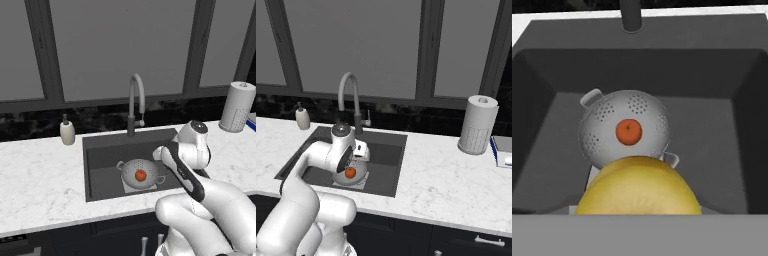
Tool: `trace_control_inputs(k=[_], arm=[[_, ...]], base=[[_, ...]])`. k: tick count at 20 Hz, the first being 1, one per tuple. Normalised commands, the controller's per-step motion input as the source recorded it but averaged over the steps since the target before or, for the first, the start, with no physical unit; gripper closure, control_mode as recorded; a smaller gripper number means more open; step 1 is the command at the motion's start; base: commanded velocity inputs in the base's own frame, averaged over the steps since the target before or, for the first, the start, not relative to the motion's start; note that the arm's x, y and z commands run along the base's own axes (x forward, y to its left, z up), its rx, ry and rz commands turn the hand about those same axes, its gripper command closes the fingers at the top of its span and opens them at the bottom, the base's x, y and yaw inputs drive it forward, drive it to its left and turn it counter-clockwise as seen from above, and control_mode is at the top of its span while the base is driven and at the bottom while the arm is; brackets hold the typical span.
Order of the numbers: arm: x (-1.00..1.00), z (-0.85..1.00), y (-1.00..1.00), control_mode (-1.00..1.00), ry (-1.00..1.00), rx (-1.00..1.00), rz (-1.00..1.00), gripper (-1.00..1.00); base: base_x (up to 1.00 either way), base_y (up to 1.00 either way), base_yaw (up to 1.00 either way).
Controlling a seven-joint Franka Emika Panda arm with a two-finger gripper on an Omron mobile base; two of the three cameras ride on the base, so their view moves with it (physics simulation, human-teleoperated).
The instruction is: Put the colander in the sink, put the orange, kiwi in the colander, and turn on the sink faucet and pour water over the colander.
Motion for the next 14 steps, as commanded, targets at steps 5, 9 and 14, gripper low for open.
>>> trace_control_inputs(k=[5,9,14], arm=[[0.37,-0.3,-0.2,-1.0,0.01,0.15,0.26,1.0],[0.71,-0.24,0.1,-1.0,0.16,0.07,0.25,1.0],[0.67,-0.24,0.11,-1.0,0.38,0.0,0.18,1.0]], base=[[0.0,0.0,0.0],[0.0,0.0,0.0],[0.0,0.0,0.0]])
